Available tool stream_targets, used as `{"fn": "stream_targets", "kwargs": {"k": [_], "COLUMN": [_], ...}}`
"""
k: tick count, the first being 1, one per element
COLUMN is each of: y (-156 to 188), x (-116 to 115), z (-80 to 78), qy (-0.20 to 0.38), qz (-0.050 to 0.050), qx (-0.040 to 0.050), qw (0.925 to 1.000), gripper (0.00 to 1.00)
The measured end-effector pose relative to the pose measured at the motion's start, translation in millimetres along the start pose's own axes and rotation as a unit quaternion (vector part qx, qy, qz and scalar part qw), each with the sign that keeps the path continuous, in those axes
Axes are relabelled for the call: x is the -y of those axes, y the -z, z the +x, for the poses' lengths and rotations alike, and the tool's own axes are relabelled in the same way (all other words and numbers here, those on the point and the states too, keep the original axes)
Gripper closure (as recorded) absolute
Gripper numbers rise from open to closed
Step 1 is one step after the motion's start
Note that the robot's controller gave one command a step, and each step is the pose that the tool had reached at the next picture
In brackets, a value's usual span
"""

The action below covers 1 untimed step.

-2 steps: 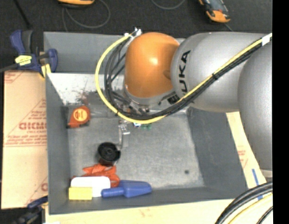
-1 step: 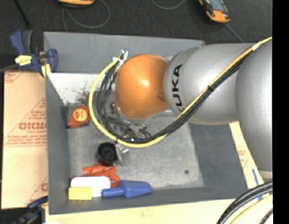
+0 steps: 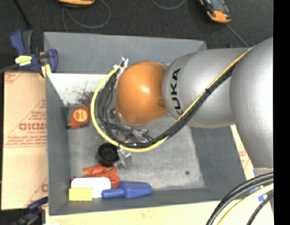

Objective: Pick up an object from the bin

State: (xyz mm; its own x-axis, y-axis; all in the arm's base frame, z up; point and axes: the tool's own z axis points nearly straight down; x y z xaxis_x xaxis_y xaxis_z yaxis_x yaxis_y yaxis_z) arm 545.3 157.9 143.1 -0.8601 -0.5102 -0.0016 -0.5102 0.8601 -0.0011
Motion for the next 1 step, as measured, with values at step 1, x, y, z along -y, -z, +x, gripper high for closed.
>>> {"fn": "stream_targets", "kwargs": {"k": [1], "y": [-53.6], "x": [8.6], "z": [10.8], "qy": [0.159], "qz": [0.0], "qx": [0.0016], "qw": [0.9874], "gripper": [0.0]}}
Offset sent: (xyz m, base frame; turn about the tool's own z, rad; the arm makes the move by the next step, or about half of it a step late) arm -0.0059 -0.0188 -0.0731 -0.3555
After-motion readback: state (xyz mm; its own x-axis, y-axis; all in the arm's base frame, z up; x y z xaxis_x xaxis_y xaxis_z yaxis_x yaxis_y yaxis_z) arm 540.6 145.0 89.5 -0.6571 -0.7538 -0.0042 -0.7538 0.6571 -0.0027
